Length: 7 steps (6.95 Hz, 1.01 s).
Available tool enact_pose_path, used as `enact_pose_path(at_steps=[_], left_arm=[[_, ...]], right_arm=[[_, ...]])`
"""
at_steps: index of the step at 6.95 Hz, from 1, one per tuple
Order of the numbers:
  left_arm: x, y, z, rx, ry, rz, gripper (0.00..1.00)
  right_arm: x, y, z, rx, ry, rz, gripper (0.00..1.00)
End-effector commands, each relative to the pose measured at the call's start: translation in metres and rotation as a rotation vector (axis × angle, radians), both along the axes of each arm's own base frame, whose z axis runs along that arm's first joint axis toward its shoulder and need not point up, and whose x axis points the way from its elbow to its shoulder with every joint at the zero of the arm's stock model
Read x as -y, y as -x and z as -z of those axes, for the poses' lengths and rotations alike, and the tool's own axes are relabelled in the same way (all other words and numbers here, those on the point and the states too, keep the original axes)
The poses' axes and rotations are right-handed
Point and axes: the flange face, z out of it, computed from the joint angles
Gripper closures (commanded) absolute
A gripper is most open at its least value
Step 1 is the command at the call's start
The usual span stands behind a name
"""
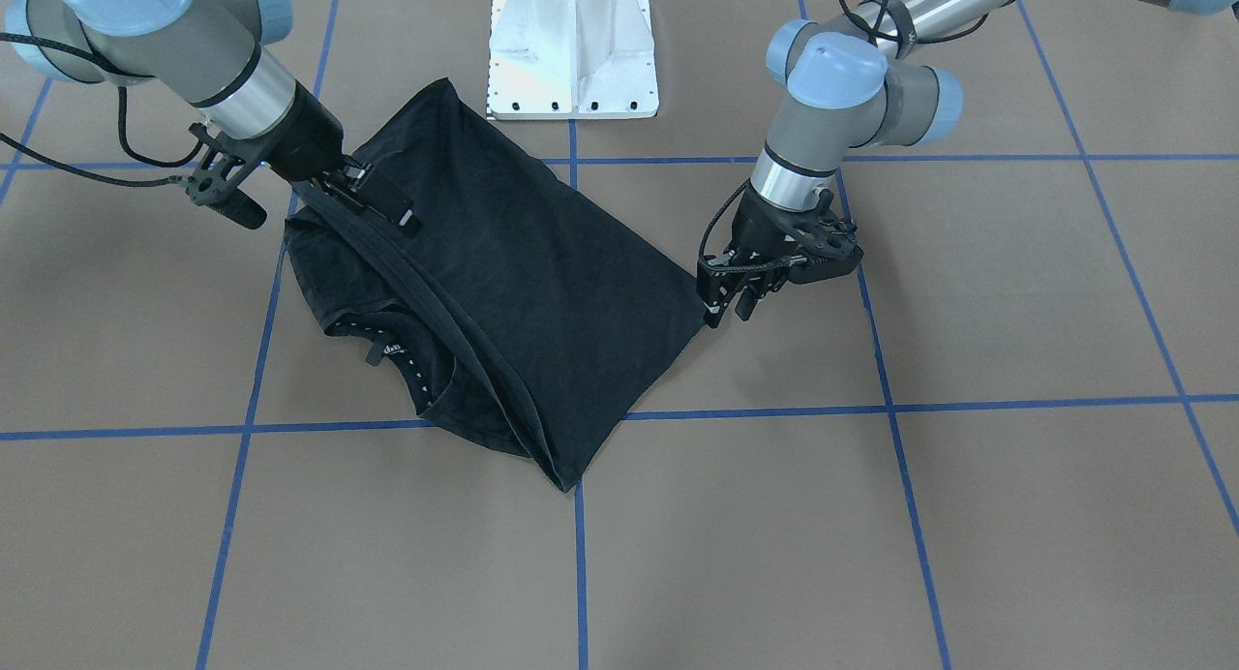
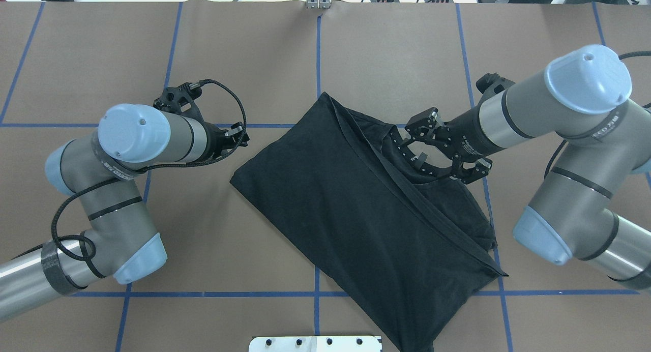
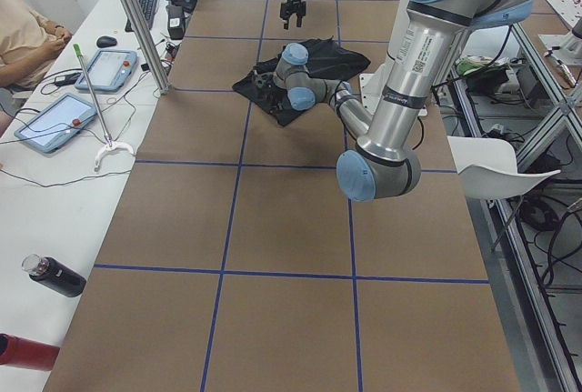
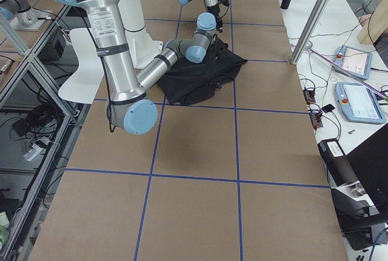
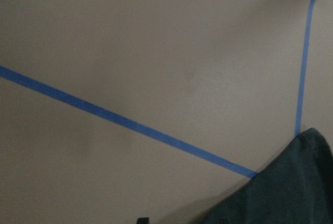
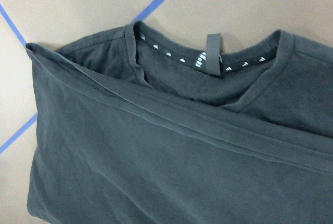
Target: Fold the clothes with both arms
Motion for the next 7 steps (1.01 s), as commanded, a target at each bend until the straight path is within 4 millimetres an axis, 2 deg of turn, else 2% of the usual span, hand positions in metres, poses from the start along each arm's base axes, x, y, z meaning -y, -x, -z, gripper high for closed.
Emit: enact_pose_path(at_steps=[1, 3, 5, 7], left_arm=[[-0.025, -0.025, -0.010, 0.034, 0.038, -0.005, 0.46], [-0.039, -0.042, -0.020, 0.057, 0.042, -0.021, 0.46], [-0.040, -0.046, -0.025, 0.066, 0.050, -0.022, 0.46], [-0.041, -0.044, -0.031, 0.074, 0.054, -0.022, 0.47]], right_arm=[[0.019, 0.005, 0.002, -0.030, -0.032, -0.084, 0.00], [0.028, 0.011, -0.011, -0.066, -0.050, -0.096, 0.00], [0.025, 0.014, -0.020, -0.080, -0.049, -0.084, 0.00], [0.026, 0.014, -0.021, -0.083, -0.050, -0.083, 0.00]])
